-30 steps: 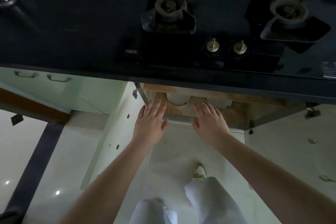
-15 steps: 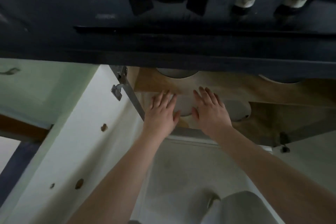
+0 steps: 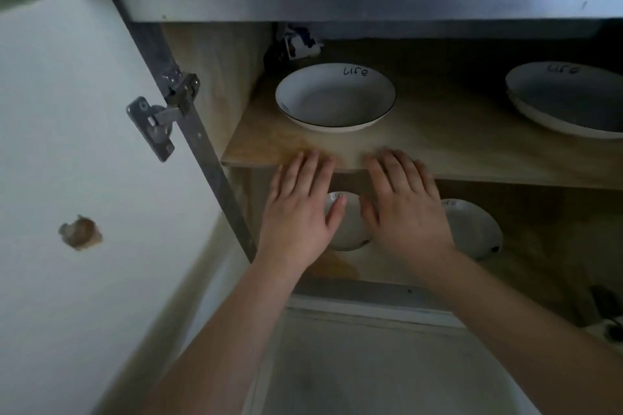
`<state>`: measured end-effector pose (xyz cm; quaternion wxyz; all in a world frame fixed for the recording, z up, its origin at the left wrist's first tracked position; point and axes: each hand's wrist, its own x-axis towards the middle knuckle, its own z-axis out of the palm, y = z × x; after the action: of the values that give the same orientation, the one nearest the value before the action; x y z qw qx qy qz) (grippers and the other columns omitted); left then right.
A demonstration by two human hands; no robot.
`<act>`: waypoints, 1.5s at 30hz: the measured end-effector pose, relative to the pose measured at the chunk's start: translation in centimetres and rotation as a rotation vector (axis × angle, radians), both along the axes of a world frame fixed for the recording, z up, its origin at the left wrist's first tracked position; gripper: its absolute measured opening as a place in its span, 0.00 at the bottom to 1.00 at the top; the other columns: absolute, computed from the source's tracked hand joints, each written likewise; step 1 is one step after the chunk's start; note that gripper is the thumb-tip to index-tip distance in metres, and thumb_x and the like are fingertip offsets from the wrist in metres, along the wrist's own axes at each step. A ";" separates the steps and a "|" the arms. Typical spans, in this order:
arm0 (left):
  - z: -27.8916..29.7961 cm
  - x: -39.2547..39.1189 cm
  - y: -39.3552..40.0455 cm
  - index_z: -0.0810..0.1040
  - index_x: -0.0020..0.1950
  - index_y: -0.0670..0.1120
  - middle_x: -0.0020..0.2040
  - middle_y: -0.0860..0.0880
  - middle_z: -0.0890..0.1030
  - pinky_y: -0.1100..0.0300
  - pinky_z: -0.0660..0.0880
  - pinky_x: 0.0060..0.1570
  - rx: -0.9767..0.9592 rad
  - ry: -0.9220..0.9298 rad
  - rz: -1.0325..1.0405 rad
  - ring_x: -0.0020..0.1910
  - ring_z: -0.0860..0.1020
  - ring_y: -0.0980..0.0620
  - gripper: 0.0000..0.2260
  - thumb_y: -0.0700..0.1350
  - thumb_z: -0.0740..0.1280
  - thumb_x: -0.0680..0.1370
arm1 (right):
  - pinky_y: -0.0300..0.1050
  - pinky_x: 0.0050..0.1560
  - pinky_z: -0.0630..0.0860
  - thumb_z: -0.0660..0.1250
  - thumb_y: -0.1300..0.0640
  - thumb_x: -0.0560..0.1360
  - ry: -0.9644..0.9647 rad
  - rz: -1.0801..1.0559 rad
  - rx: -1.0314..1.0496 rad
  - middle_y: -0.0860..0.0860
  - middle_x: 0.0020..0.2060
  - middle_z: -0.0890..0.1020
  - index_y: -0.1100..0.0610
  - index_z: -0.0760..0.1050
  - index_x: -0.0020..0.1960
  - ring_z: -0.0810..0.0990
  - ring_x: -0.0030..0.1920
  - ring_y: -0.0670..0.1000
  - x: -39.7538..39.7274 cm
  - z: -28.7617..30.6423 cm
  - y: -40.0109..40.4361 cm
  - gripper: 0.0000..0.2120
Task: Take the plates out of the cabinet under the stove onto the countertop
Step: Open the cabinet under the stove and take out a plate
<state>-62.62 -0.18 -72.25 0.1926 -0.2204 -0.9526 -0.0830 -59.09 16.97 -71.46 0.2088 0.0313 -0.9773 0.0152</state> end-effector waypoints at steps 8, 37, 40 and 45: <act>0.4 -0.3 -0.5 0.68 0.75 0.48 0.75 0.45 0.69 0.45 0.55 0.76 0.065 0.019 -0.063 0.75 0.63 0.46 0.26 0.58 0.48 0.82 | 0.57 0.74 0.57 0.60 0.49 0.80 0.041 -0.015 -0.021 0.57 0.70 0.72 0.56 0.67 0.72 0.66 0.72 0.58 -0.2 -0.4 -0.4 0.23; 3.8 -1.7 -1.1 0.71 0.73 0.52 0.71 0.49 0.73 0.57 0.66 0.64 0.382 -0.480 -0.044 0.68 0.71 0.51 0.29 0.65 0.45 0.81 | 0.41 0.29 0.81 0.64 0.66 0.78 -0.328 -0.241 -1.642 0.58 0.45 0.80 0.61 0.69 0.68 0.85 0.39 0.55 -10.2 8.3 0.7 0.19; 5.1 -1.6 -1.7 0.73 0.70 0.55 0.62 0.51 0.79 0.60 0.70 0.52 0.785 -0.554 0.018 0.53 0.76 0.58 0.34 0.71 0.43 0.76 | 0.40 0.26 0.80 0.64 0.66 0.78 -0.352 -0.268 -1.663 0.59 0.44 0.81 0.62 0.71 0.62 0.85 0.36 0.55 -8.9 8.6 1.4 0.13; 6.6 -2.5 -1.4 0.73 0.69 0.46 0.58 0.43 0.81 0.55 0.79 0.50 1.490 -0.820 0.153 0.50 0.83 0.48 0.22 0.57 0.52 0.84 | 0.38 0.32 0.80 0.62 0.68 0.78 -0.374 -0.190 -1.607 0.63 0.52 0.80 0.68 0.72 0.60 0.83 0.40 0.54 -6.2 8.3 2.8 0.11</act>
<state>-65.16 -1.62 -65.69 -0.0676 0.0761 -0.6559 -0.7479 -65.27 19.77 -63.16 0.0019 -0.2130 -0.6857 0.6960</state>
